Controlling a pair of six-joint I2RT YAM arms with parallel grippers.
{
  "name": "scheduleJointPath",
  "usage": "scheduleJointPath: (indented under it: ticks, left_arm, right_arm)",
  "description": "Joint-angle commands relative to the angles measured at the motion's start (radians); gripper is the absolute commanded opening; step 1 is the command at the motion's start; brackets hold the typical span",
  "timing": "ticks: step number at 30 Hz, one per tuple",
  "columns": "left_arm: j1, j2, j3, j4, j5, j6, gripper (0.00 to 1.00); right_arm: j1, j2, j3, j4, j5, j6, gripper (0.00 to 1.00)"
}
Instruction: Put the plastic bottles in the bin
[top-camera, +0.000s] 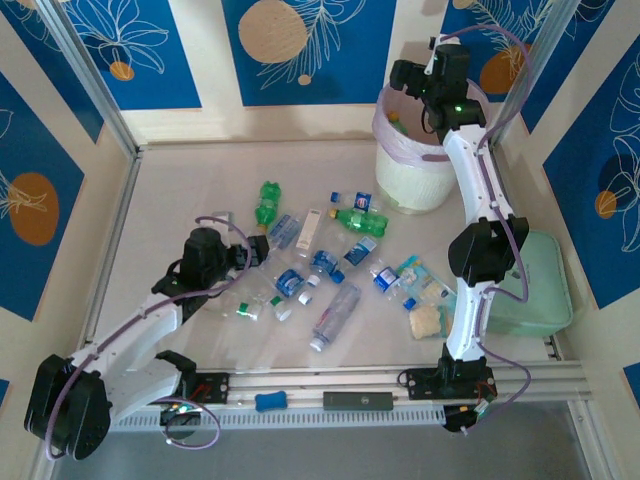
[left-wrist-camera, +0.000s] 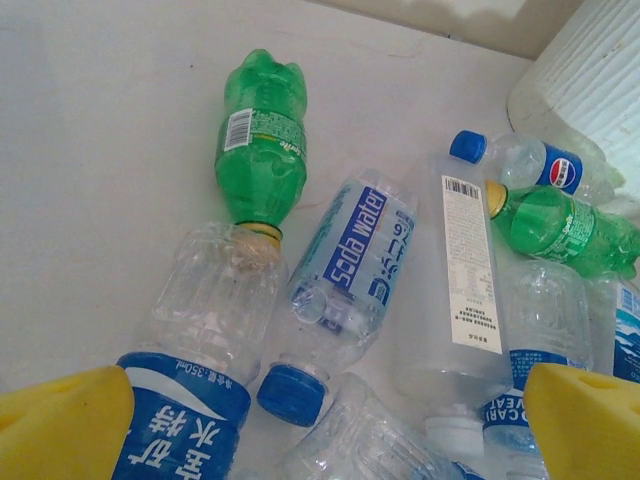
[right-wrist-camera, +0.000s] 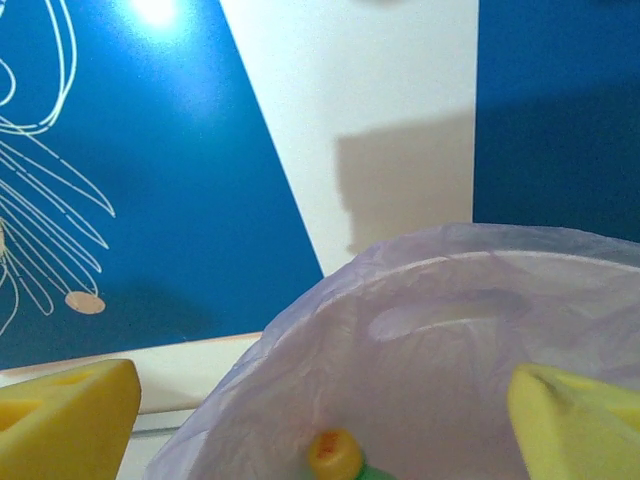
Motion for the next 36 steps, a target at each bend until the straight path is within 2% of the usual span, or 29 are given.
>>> scheduleJointPath:
  ticks: [1,5,9,16,23,29,36]
  left_arm:
    - [0.001,-0.03,0.006,-0.036,-0.014,0.021,1.0]
    - [0.001,-0.038,0.01,-0.059,-0.005,0.028,1.0]
    - [0.001,-0.041,0.015,-0.071,0.006,0.031,1.0]
    - [0.001,-0.017,0.036,-0.037,0.033,0.032,1.0]
    - [-0.001,0.075,0.083,0.032,0.112,0.027,1.0]
    - [-0.011,0.167,0.13,0.057,0.173,-0.007,1.0]
    - [-0.028,0.222,0.143,0.098,0.181,-0.042,1.0]
  right_arm:
    - [0.019,-0.069,0.032,-0.051,-0.023,-0.012,0.96]
    - [0.042,-0.137,-0.015,-0.089,-0.075,-0.032,0.96]
    - [0.075,-0.246,-0.146,-0.103,-0.132,-0.054,0.96]
    - [0.161,-0.517,-0.52,-0.061,-0.177,-0.055,0.96]
    - [0.259,-0.713,-0.845,-0.121,-0.162,-0.017,0.96]
    - [0.3,-0.803,-1.048,-0.2,-0.17,0.062,0.96]
    - [0.347,-0.835,-1.174,-0.343,-0.173,0.096,0.93]
